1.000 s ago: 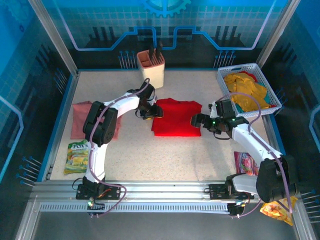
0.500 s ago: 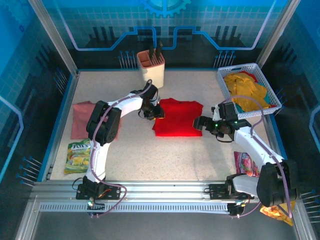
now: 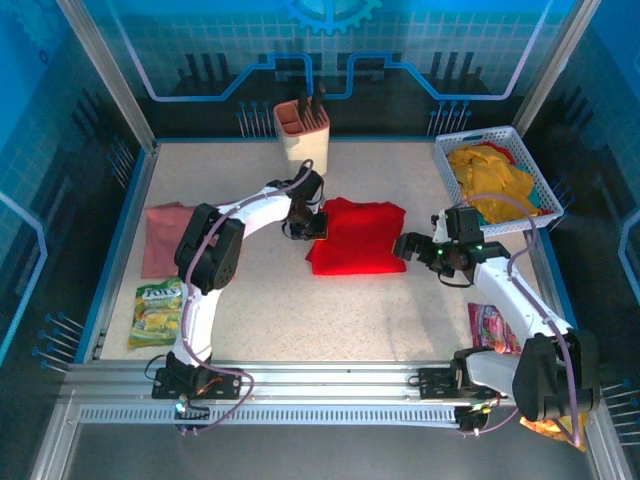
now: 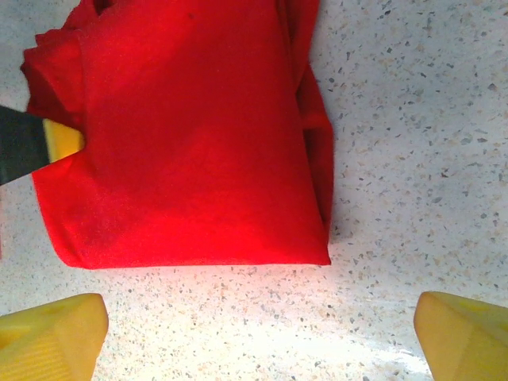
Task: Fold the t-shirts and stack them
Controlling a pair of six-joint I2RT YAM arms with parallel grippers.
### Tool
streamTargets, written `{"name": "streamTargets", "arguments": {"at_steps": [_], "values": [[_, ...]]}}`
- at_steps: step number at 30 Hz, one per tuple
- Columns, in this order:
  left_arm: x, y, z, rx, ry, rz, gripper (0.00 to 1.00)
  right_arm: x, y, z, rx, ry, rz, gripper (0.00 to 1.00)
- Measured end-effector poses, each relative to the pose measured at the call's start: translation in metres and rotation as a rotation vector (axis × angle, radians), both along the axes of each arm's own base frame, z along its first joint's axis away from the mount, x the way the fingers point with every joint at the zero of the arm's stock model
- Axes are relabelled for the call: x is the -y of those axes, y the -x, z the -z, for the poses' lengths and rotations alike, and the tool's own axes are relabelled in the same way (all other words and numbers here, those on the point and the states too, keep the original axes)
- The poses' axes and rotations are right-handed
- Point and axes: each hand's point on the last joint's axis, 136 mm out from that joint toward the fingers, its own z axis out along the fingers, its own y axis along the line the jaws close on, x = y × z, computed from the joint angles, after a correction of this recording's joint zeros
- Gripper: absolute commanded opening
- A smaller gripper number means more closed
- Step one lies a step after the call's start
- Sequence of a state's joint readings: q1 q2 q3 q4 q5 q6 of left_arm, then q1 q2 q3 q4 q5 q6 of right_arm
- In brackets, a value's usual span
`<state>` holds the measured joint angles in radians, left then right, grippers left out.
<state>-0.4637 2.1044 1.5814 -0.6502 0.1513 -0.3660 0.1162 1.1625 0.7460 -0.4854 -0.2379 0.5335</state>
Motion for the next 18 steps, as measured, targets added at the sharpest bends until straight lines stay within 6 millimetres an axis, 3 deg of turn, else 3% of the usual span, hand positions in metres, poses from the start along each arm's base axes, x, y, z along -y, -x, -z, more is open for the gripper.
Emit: {"name": "streamTargets", "arguments": {"at_steps": [9, 14, 18], "values": [[-0.065, 0.020, -0.106, 0.212, -0.163, 0.039, 0.00, -0.003, 0.009, -0.012, 0.015, -0.032, -0.010, 1.00], [-0.111, 0.030, -0.132, 0.232, -0.252, 0.021, 0.00, -0.004, 0.011, -0.015, 0.016, -0.049, -0.007, 1.00], [-0.137, 0.040, -0.146, 0.241, -0.317, 0.032, 0.00, -0.010, 0.013, -0.016, -0.003, -0.086, -0.011, 1.00]]}}
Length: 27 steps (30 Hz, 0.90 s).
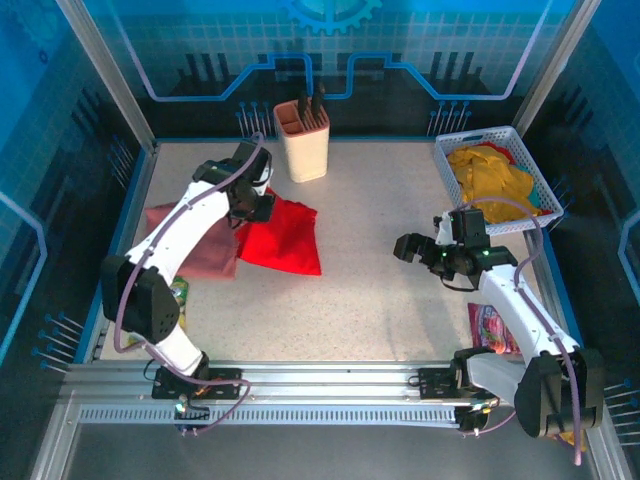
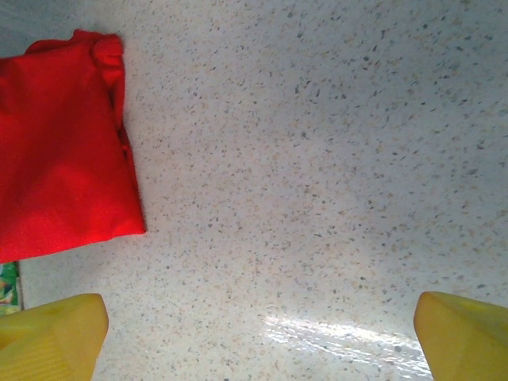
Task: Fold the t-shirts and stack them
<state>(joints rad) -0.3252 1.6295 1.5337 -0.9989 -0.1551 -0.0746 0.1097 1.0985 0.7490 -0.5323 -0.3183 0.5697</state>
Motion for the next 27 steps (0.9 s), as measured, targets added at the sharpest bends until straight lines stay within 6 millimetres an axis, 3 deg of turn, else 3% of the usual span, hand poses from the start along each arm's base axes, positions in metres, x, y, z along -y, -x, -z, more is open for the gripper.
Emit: {"name": "streamTargets", "arguments": {"at_steps": [10, 20, 27], "values": [[-0.044, 0.017, -0.020, -0.001, -0.105, 0.014, 0.00, -0.010, -0.007, -0.015, -0.008, -0.074, 0.004, 1.00], [-0.079, 0.012, -0.048, 0.045, -0.172, -0.006, 0.00, -0.016, -0.007, -0.020, -0.025, -0.081, -0.002, 1.00], [-0.092, 0.014, -0.060, 0.048, -0.210, -0.030, 0.00, -0.018, -0.006, -0.022, -0.039, -0.076, -0.010, 1.00]]}}
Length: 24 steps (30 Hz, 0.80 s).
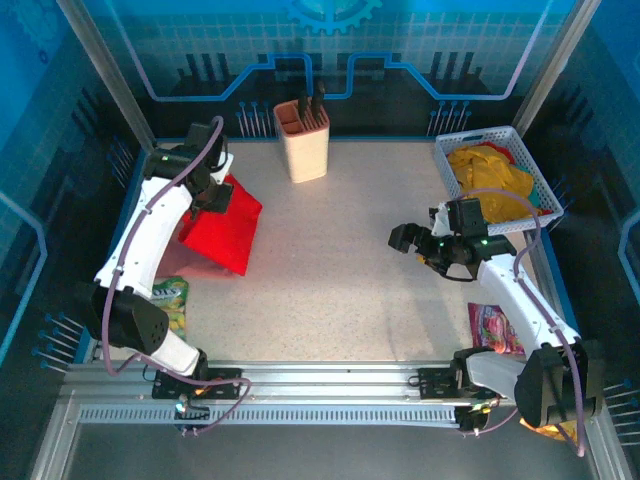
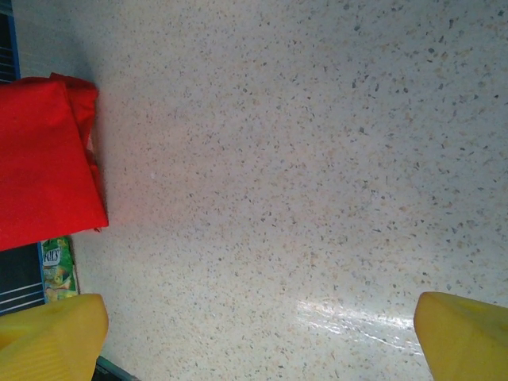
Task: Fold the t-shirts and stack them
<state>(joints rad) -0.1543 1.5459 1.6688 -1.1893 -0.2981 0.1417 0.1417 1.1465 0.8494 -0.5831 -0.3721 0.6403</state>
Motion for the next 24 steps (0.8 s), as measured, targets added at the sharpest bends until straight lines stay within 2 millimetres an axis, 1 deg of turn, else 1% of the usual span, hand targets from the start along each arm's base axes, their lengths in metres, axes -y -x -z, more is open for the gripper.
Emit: {"name": "streamTargets", "arguments": {"at_steps": [5, 9, 12, 18, 24], "values": [[-0.009, 0.000, -0.002, -0.007, -0.022, -0.025, 0.00, -0.004, -0.003, -0.006, 0.003, 0.004, -0.011, 1.00], [-0.019, 0.003, -0.001, -0.027, -0.040, -0.050, 0.00, -0.007, -0.002, -0.006, 0.000, 0.007, -0.023, 1.00], [-0.022, 0.004, -0.004, -0.028, -0.046, -0.060, 0.00, -0.010, -0.001, -0.006, -0.010, 0.016, -0.031, 1.00], [-0.024, 0.005, -0.006, -0.027, -0.046, -0.065, 0.00, -0.015, 0.000, -0.010, -0.003, 0.031, -0.048, 1.00], [-0.036, 0.006, -0.006, -0.029, -0.046, -0.100, 0.00, -0.022, 0.004, -0.010, -0.005, 0.047, -0.074, 1.00]]}}
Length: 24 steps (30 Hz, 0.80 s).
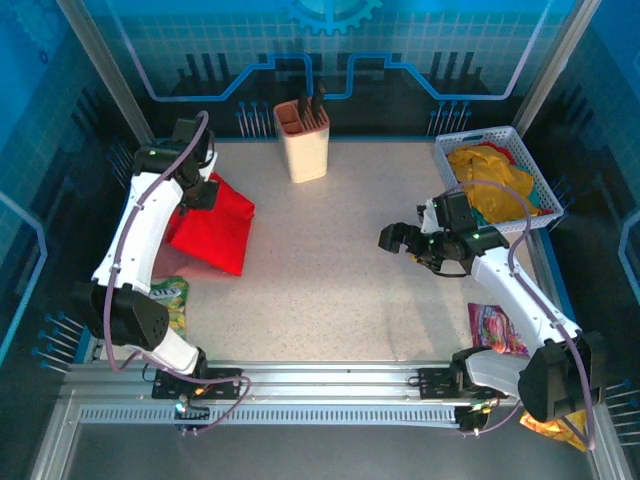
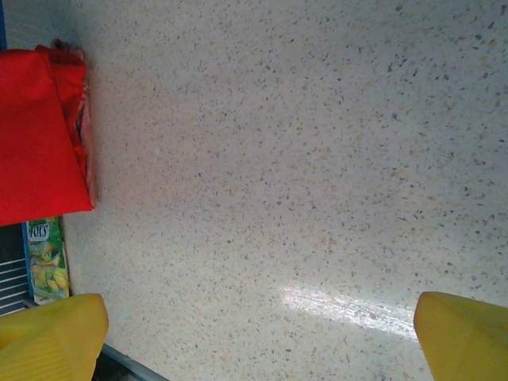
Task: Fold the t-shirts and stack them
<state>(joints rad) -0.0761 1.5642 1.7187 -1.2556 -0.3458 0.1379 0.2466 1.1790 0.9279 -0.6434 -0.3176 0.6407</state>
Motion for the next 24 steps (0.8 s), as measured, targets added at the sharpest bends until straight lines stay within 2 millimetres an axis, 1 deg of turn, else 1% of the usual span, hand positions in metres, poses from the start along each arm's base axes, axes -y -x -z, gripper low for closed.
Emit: {"name": "streamTargets", "arguments": {"at_steps": [5, 13, 18, 24], "values": [[-0.013, 0.000, 0.002, 0.001, -0.001, -0.038, 0.00, 0.000, 0.001, 0.001, -0.004, 0.005, -0.002, 1.00], [-0.027, 0.001, 0.029, -0.044, -0.005, -0.080, 0.00, -0.002, 0.003, 0.004, -0.019, 0.015, -0.002, 1.00], [-0.040, -0.006, 0.036, -0.037, -0.017, -0.113, 0.00, -0.006, 0.003, 0.014, -0.052, 0.025, -0.013, 1.00], [-0.058, -0.008, 0.041, -0.033, -0.041, -0.160, 0.00, -0.010, -0.001, 0.027, -0.088, 0.028, -0.022, 1.00]]}}
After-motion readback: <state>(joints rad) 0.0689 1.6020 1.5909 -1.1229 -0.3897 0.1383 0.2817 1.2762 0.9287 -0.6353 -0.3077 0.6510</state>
